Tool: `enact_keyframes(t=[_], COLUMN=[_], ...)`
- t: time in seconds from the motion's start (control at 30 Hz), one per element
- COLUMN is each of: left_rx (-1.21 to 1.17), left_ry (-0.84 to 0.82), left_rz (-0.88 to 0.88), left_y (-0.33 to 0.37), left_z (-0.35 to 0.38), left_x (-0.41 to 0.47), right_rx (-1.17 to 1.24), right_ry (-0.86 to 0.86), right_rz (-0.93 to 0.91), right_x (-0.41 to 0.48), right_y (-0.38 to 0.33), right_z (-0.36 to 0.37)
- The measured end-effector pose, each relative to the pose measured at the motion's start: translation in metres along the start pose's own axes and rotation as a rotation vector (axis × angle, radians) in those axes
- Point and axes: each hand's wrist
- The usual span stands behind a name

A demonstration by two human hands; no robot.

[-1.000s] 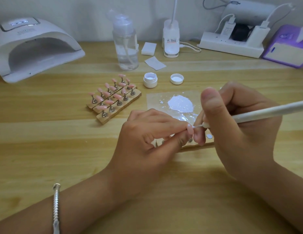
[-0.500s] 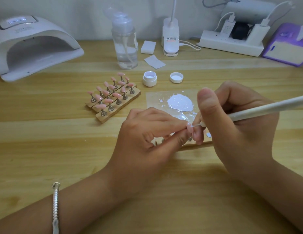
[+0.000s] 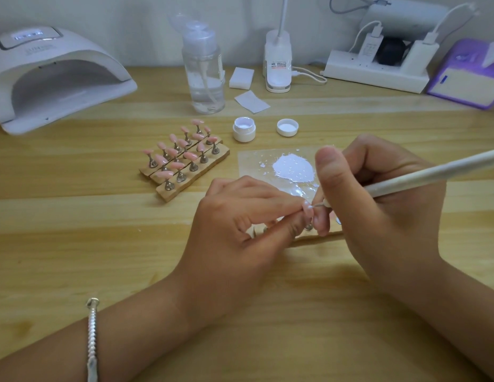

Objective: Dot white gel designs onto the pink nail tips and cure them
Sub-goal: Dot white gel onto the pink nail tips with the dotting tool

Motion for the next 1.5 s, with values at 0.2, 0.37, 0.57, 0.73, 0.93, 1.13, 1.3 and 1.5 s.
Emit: enact_keyframes(t=[0.2,0.37,0.57,0.73,0.93,1.13,1.3,1.5], left_rx=[-0.021,-0.043,-0.039,-0.044,-0.027,-0.078,-0.132,-0.17], left_ry=[0.002,0.028,0.022,0.011,0.007,0.025,0.027,0.016], left_rz=[-0.011,-0.026,-0.052,-0.055,-0.034,-0.087,-0.125,-0.127], left_y=[-0.002,-0.003,-0.004,-0.003,-0.003,-0.004,-0.006,-0.005], left_z=[0.001,0.003,0.001,0.001,-0.001,0.0,0.001,0.001], left_x=[0.0,0.0,-0.001,-0.001,0.0,0.0,0.002,0.003], right_rx=[0.044,0.136,-0.032,-0.354,-0.782,-0.466,-0.079,0.094], right_ry=[0.02,0.101,0.073,-0.197,-0.372,-0.072,0.047,0.035], right_rz=[0.036,0.05,0.09,0.15,0.151,0.044,0.064,0.062], right_x=[0.001,0.009,0.035,0.068,0.081,0.084,0.03,-0.002], right_y=[0.002,-0.003,0.003,0.022,0.049,0.02,-0.001,-0.007], right_z=[-0.001,-0.006,-0.023,-0.028,-0.006,-0.018,-0.019,-0.012])
Point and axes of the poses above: each hand's wrist, its own x-axis towards the middle knuckle, its own z-axis out of the palm, y = z × x, and after that the axes turned 7 degrees about -x, right-handed
